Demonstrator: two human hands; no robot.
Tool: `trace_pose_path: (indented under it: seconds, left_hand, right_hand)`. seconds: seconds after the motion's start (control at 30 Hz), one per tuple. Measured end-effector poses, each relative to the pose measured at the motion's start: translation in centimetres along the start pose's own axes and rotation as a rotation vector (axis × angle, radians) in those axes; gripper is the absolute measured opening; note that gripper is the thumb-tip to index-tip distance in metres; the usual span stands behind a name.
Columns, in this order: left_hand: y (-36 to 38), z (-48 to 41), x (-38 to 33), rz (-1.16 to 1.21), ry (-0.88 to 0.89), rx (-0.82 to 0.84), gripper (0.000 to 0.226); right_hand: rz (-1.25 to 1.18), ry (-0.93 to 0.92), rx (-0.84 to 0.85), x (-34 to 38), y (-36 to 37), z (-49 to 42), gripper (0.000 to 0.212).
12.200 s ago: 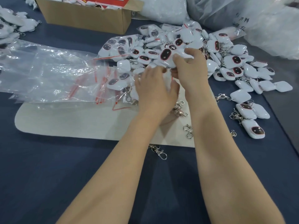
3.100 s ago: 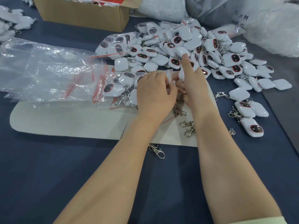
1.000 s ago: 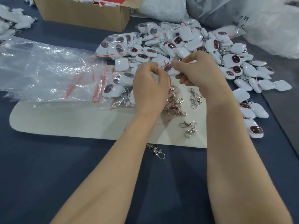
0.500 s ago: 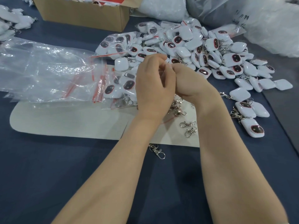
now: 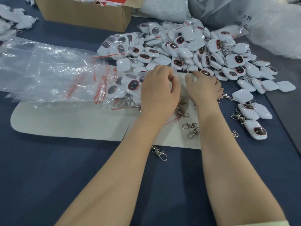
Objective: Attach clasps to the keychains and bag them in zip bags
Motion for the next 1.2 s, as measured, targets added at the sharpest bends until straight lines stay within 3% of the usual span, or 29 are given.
trace_pose_path:
  seconds: [0.5, 0.63, 0.97, 1.1, 1.2]
  left_hand:
    - [0.0, 0.1, -0.1, -0.025, 0.002, 0.011, 0.008]
    - [0.0, 0.1, 0.0, -0.031, -0.009, 0.023, 0.008]
    - [-0.1, 0.1, -0.2, -0.016, 0.009, 0.013, 0.008]
    - [-0.1, 0.1, -0.1, -0.016, 0.006, 0.011, 0.007]
    - [-0.1, 0.0, -0.1, -0.022, 0.006, 0.009, 0.008]
  right_hand:
    - [-0.221, -0.039, -0.117, -0.4, -1.1, -0.9, 0.041]
    - [-0.420, -0.152, -0.117, 0.0, -1.3, -1.1, 0.026]
    - [0.039, -0.191, 0.006, 0.8, 0.3, -0.8, 0.053]
    - [-0.008, -0.195, -0.030, 0.8, 0.2, -0.9, 0.055]
    - [-0.267, -0.157, -0.156, 0.4, -0.8, -1.0, 0.048]
Point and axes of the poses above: each hand's wrist, its own z-axis away from the middle knuckle, its own y-axis out of the palm, x = y × z, the point moved 6 cm from there along -z, towards the middle knuckle, and after that the axes turned 4 degrees about -z, right-handed, at the moved point
